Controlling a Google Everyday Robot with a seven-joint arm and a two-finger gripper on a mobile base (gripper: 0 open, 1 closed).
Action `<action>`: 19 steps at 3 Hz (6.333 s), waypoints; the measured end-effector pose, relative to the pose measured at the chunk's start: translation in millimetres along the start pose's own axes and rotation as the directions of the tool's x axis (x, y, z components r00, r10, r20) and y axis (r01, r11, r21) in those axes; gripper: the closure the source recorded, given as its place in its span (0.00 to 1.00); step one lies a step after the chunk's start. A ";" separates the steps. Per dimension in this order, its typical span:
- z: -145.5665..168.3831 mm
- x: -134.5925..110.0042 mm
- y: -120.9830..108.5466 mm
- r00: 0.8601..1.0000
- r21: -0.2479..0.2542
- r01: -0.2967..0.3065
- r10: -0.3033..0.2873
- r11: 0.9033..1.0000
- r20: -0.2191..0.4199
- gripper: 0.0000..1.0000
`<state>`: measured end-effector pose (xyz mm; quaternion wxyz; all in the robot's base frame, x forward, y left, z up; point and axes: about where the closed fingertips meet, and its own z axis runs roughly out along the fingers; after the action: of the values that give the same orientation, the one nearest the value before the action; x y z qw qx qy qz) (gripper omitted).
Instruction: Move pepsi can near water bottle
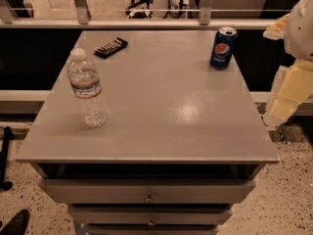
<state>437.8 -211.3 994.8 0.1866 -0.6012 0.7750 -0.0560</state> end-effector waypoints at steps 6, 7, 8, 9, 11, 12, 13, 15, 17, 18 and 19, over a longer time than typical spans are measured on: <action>158.5 36.8 -191.9 0.834 0.078 -0.445 0.381 0.892 0.399 0.00; 167.1 31.9 -212.4 0.791 0.075 -0.487 0.403 0.870 0.461 0.00; 176.8 16.8 -226.2 0.735 0.042 -0.517 0.419 0.855 0.533 0.00; 187.4 0.4 -238.3 0.669 -0.002 -0.545 0.436 0.839 0.602 0.00; 185.9 9.7 -263.5 0.565 0.004 -0.618 0.440 0.786 0.698 0.48; 163.9 15.6 -265.5 0.550 0.034 -0.629 0.413 0.776 0.726 0.72; 123.7 -12.5 -245.1 0.537 0.039 -0.608 0.375 0.793 0.756 1.00; 143.0 -27.9 -228.8 0.528 -0.027 -0.568 0.390 0.822 0.754 1.00; 157.0 -121.2 -147.7 0.457 -0.240 -0.331 0.378 0.913 0.805 1.00; 143.6 -150.3 -130.9 0.420 -0.272 -0.249 0.356 0.930 0.834 1.00; 150.1 -165.5 -110.9 0.419 -0.309 -0.186 0.359 0.933 0.834 1.00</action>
Offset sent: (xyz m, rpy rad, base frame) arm 0.0615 -0.0181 -0.0352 0.1648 -0.0427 -0.0410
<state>626.7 -63.0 927.3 0.5132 -0.4223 0.6559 0.3579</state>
